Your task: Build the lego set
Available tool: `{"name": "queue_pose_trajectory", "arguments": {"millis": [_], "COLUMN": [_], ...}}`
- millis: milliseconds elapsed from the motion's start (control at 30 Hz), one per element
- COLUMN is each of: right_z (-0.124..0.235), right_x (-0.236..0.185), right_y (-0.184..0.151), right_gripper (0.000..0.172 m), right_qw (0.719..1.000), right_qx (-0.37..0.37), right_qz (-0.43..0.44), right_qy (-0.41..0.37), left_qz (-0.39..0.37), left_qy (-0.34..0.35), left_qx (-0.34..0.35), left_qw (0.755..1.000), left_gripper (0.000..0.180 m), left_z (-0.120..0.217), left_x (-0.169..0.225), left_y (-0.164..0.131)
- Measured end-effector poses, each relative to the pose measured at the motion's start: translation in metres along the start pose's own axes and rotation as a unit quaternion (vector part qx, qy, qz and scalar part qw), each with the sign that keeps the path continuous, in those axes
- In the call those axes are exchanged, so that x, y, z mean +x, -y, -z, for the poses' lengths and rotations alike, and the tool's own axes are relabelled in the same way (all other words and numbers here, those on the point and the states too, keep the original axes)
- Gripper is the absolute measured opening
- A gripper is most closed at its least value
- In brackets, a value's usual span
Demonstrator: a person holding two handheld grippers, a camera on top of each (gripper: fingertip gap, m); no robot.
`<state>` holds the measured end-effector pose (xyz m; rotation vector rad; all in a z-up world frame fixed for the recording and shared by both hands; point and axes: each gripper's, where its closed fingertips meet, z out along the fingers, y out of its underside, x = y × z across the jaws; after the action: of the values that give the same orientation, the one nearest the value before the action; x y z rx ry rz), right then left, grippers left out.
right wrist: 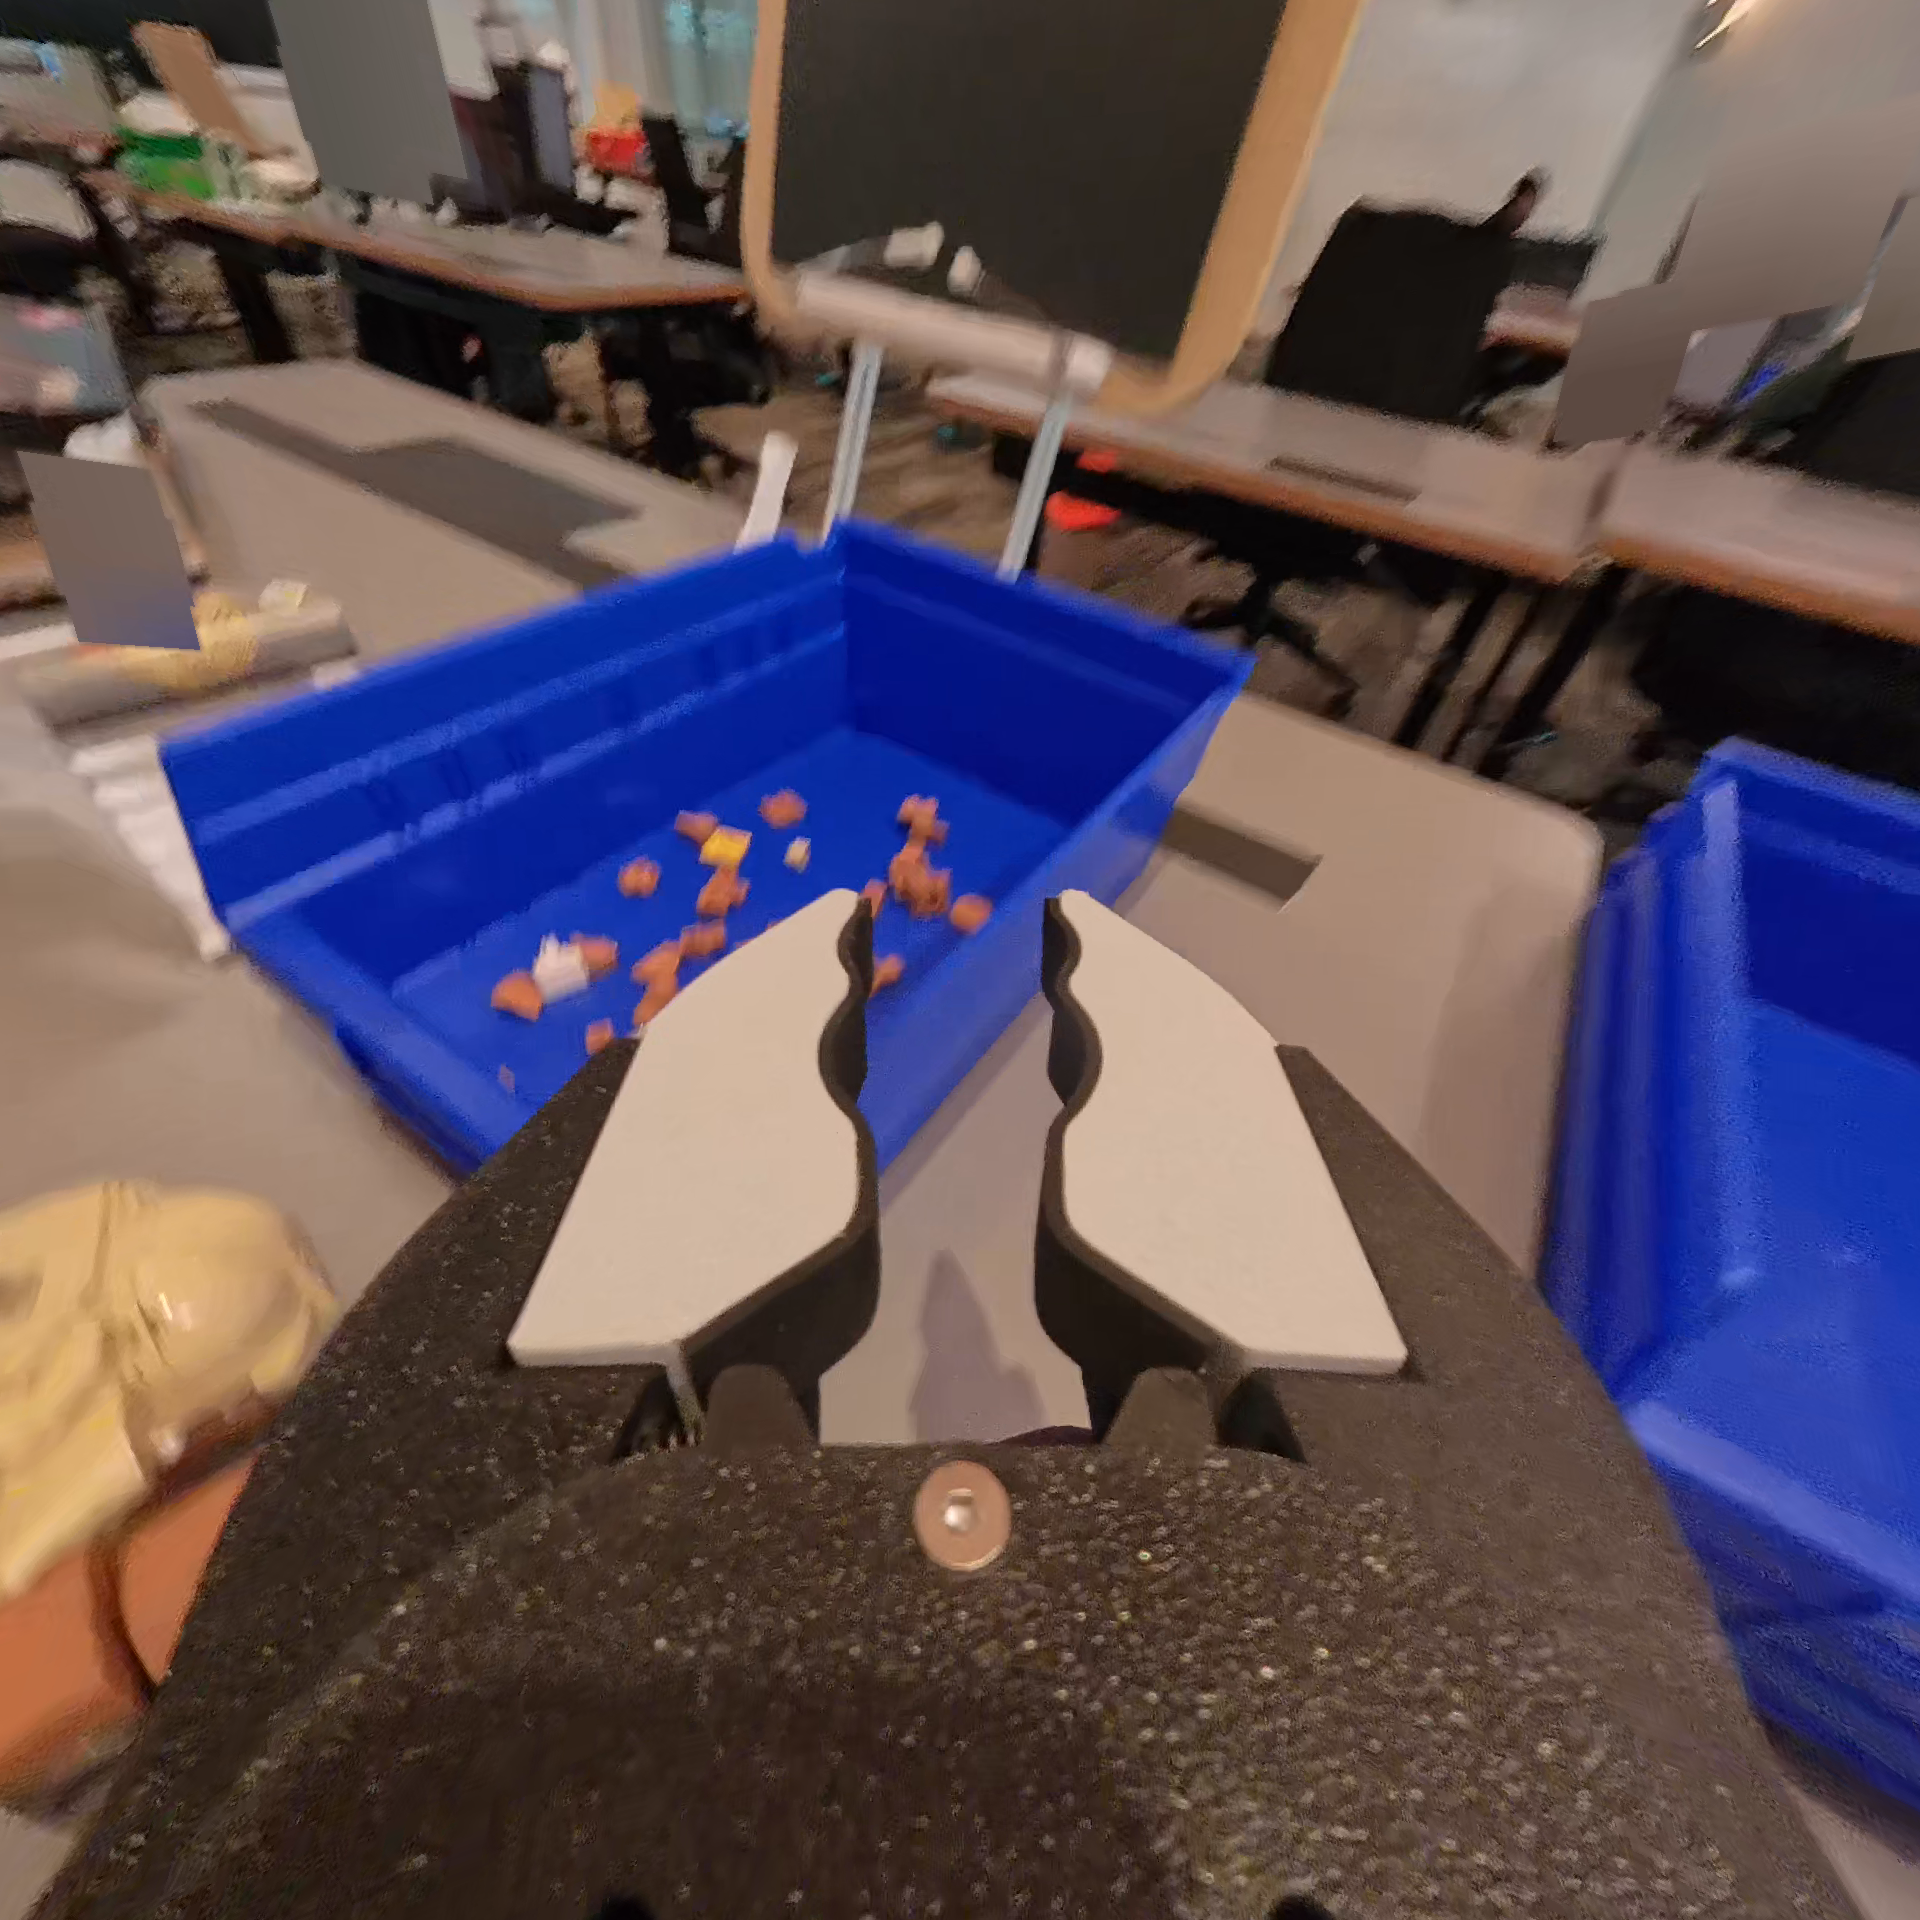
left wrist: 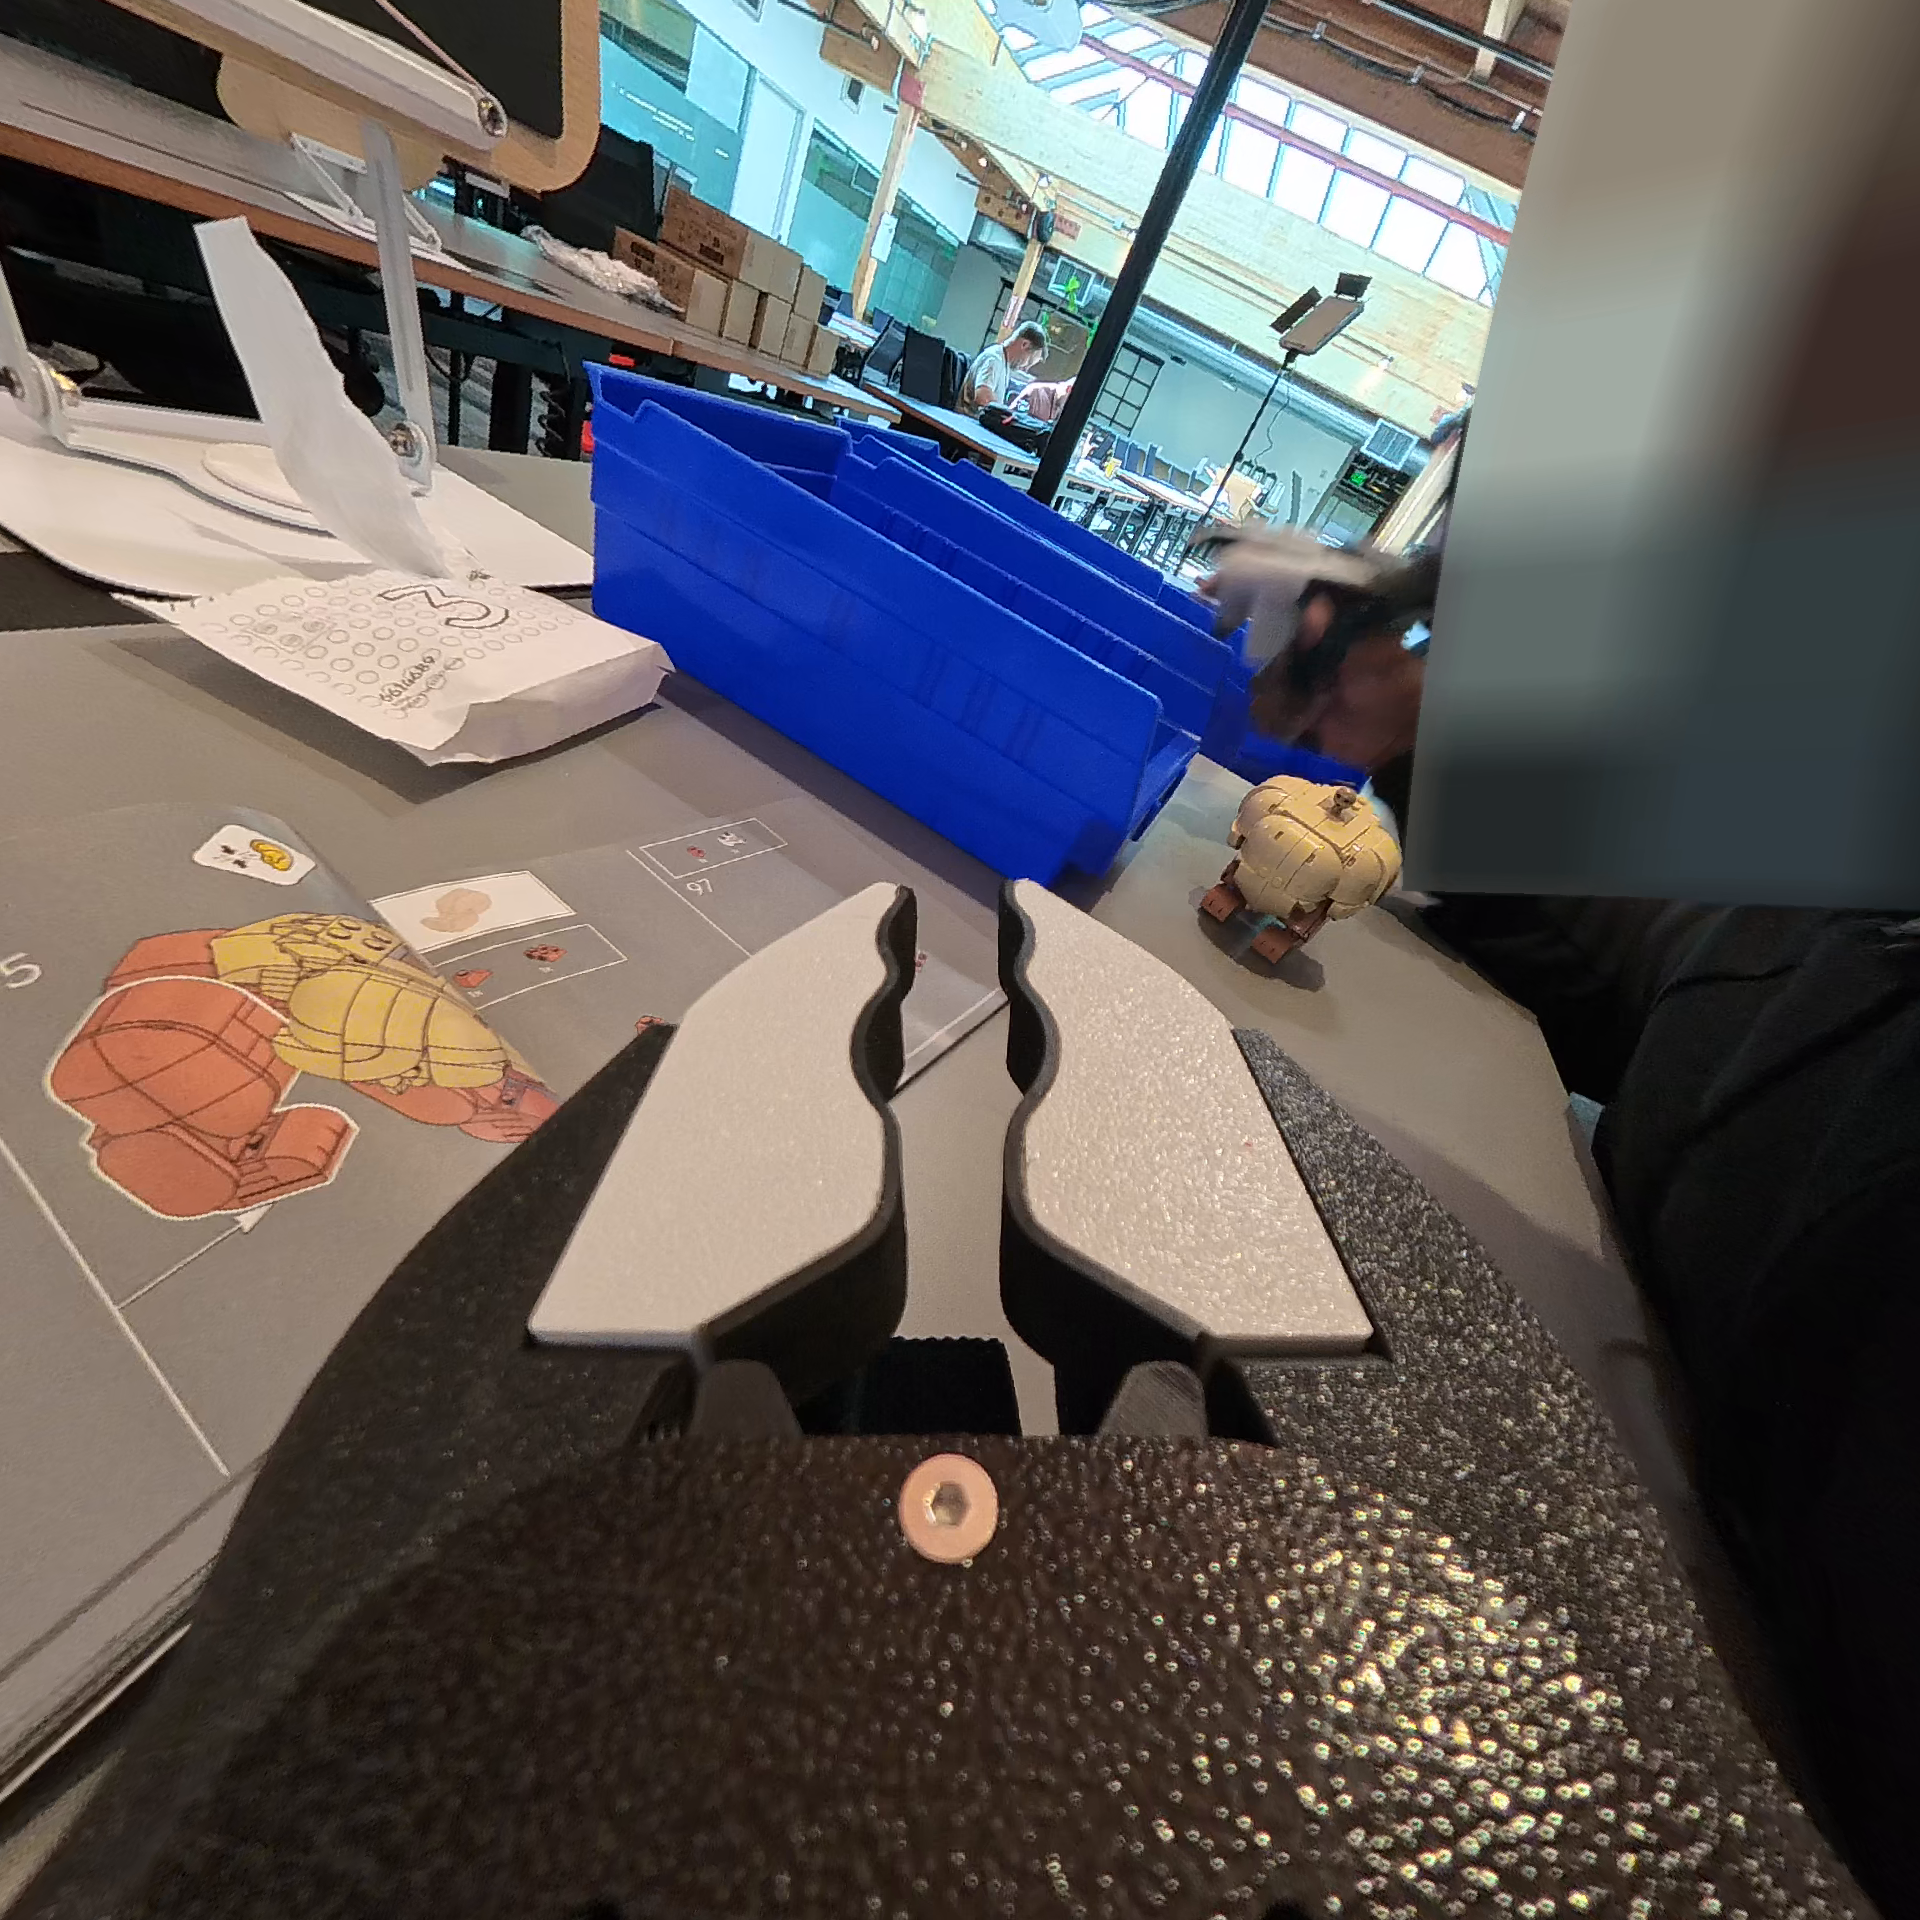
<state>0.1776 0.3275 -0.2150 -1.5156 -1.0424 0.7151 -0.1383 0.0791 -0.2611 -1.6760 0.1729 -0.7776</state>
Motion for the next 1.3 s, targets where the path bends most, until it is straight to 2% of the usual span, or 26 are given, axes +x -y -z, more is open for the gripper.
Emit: {"name": "queue_pose_trajectory", "arguments": {"millis": [67,133,200,333,400,467,700,733,767,867,1000,1067,1167,1233,1300], "right_z": [0.001,-0.03,-0.08,-0.164,-0.188,-0.206,-0.229,-0.228,-0.229,-0.229,-0.221,-0.203,-0.152,-0.112,-0.079], "right_x": [-0.001,-0.019,-0.037,-0.042,-0.037,-0.031,-0.017,-0.019,-0.022,-0.021,-0.027,-0.044,-0.095,-0.141,-0.187], "right_y": [0.049,0.073,0.053,-0.023,-0.051,-0.068,-0.089,-0.091,-0.091,-0.089,-0.06,-0.033,0.01,0.025,0.023], "right_gripper": [0.022,0.019,0.027,0.042,0.042,0.042,0.036,0.033,0.019,0.018,0.018,0.018,0.018,0.017,0.017], "right_qw": [1.0,0.995,0.965,0.869,0.834,0.818,0.814,0.81,0.814,0.816,0.852,0.879,0.909,0.914,0.91], "right_qx": [0.011,-0.069,-0.225,-0.459,-0.52,-0.549,-0.564,-0.568,-0.561,-0.555,-0.5,-0.448,-0.361,-0.326,-0.317], "right_qz": [0.008,0.066,0.116,0.149,0.143,0.135,0.096,0.094,0.09,0.115,0.099,0.077,0.066,0.084,0.117], "right_qy": [-0.014,0.014,0.065,0.111,0.117,0.111,0.101,0.111,0.118,0.113,0.119,0.144,0.196,0.228,0.241], "left_qz": [0.007,0.003,-0.007,-0.02,-0.021,-0.023,-0.016,-0.015,-0.015,-0.011,-0.008,-0.011,-0.017,-0.016,-0.015], "left_qy": [0.006,0.01,0.011,0.01,0.009,0.009,-0.001,-0.003,-0.002,-0.001,0.001,0.002,0.003,0.0,-0.004], "left_qx": [0.003,0.004,0.003,0.0,-0.001,-0.002,-0.006,-0.006,-0.006,-0.005,-0.003,-0.003,-0.006,-0.008,-0.01], "left_qw": [1.0,1.0,1.0,1.0,1.0,1.0,1.0,1.0,1.0,1.0,1.0,1.0,1.0,1.0,1.0], "left_gripper": [0.014,0.014,0.014,0.014,0.014,0.014,0.014,0.014,0.014,0.014,0.014,0.014,0.014,0.013,0.013], "left_z": [-0.001,-0.001,-0.001,-0.002,-0.001,-0.001,-0.002,-0.002,-0.002,-0.002,-0.002,-0.002,-0.003,-0.004,-0.006], "left_x": [-0.004,-0.004,-0.002,0.001,0.003,0.004,0.007,0.007,0.007,0.006,0.005,0.005,0.007,0.009,0.011], "left_y": [0.001,0.001,0.001,0.0,-0.001,-0.001,-0.003,-0.003,-0.003,-0.003,-0.002,-0.002,-0.003,-0.004,-0.006]}}
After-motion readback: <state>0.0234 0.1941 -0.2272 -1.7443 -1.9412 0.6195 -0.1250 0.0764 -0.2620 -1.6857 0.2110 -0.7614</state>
